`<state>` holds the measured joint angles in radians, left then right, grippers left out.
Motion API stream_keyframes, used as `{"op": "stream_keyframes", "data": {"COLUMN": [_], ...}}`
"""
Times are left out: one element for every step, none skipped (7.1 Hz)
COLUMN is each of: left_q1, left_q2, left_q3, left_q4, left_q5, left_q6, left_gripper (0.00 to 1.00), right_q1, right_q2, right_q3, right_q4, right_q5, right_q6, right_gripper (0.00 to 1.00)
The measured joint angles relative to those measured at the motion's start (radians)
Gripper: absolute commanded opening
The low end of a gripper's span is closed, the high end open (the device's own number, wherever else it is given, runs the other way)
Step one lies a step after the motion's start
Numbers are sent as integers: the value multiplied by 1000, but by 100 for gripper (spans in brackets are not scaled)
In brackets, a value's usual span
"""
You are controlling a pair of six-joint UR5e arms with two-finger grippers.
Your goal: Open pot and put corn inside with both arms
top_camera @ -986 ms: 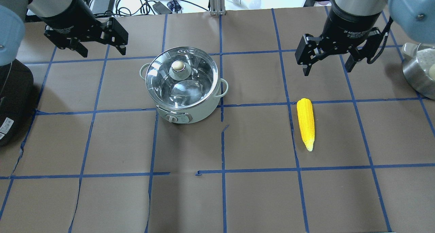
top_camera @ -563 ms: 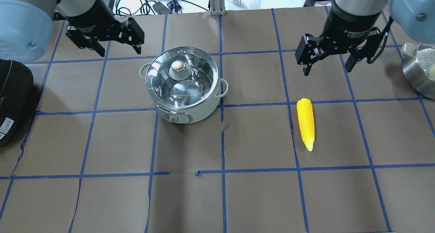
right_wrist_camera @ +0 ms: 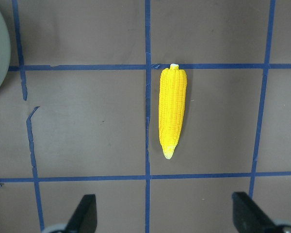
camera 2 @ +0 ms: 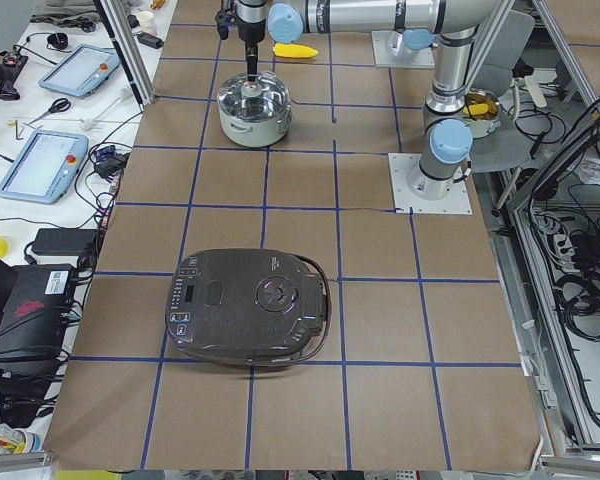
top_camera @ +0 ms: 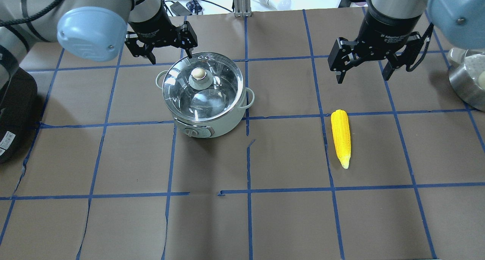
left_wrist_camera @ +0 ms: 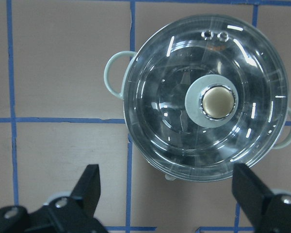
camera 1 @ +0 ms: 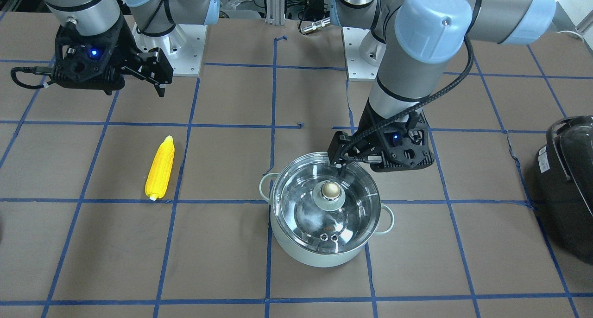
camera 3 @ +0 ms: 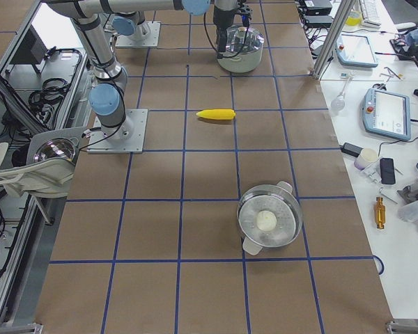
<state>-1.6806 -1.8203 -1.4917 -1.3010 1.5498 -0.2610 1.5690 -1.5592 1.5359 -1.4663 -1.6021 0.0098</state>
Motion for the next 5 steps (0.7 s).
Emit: {"op": "stream_keyframes", "data": {"left_q1": [-8,-18,-30,-46,-59], "left_q2": [-31,-67,-103,-127,-137], "left_q3": [-1,-2,-3,-4,-5], "left_q4": [16,52,98,126,134], "left_q5": [-10,-26,-39,-42,-42], "left_q6": [-32,-49,-53,-49,-48], "left_gripper": [98,99,99,99,95], "right_q1": [-34,-79,-122,-150,-161], "right_q2": [9,17,23,29,37], "right_q3": [13,42,95,169,261], "right_q4": [-6,-23,-74,-160,-282], "right_q5": [2,4,6,8,9], "right_q6": [-8,-21,-35,-45,-49], "right_gripper": [100,100,100,100,100]}}
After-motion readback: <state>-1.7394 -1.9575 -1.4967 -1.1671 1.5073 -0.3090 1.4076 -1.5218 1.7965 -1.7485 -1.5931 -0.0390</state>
